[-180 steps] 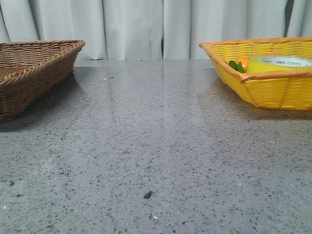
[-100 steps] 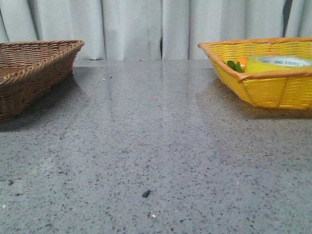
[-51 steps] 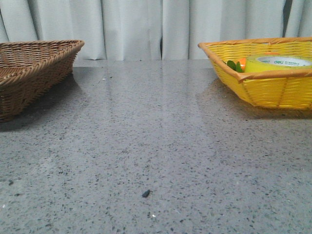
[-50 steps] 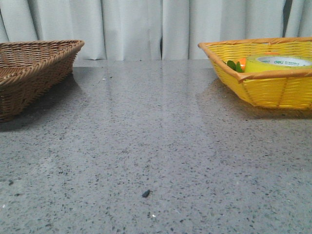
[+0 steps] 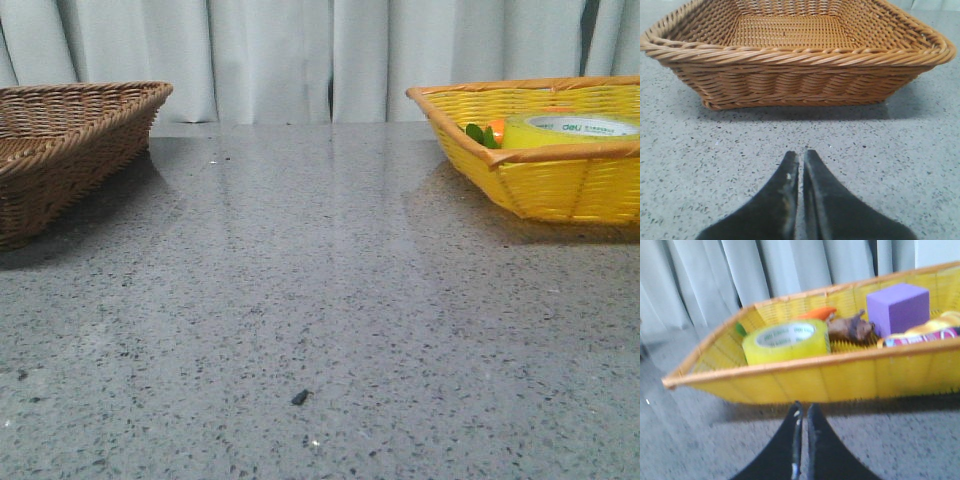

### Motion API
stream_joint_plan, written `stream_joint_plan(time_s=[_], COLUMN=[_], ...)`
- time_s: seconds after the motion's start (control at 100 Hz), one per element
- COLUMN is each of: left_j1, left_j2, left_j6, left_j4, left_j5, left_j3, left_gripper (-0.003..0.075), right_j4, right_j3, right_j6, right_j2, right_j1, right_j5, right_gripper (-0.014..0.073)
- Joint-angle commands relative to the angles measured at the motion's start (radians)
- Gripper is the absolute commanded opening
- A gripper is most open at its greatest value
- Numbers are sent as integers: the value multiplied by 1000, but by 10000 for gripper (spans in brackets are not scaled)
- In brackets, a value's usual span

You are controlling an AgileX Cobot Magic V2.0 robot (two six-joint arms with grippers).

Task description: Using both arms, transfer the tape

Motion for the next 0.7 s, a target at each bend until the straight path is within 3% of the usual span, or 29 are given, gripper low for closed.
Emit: stream_joint_plan(time_s=[0.0,0.19,0.36,0.57,0.69], left_j1=[-1,-1,-1,-1,-1], left_j2=[-28,-28,-28,-28,-28], left_j6=[-10,-10,-10,-10,-10], left_j4=[-1,-17,-149,-162,-203], left_j5=[-50,-75,-115,-122,-191], left_j3=[8,8,8,8,8], left_gripper=[-21,-21,-21,-21,-21], right_j4=[19,19,20,24,33], right_j3=[21,21,21,21,21], right_j6=[-7,-7,-7,-7,-7], right_j2=[-21,-21,-21,-21,-21], right_j1=[-6,-6,-6,-6,-6], right_j5=[-98,-45,-45,-45,-45], right_gripper=[-69,-69,-69,-69,-69])
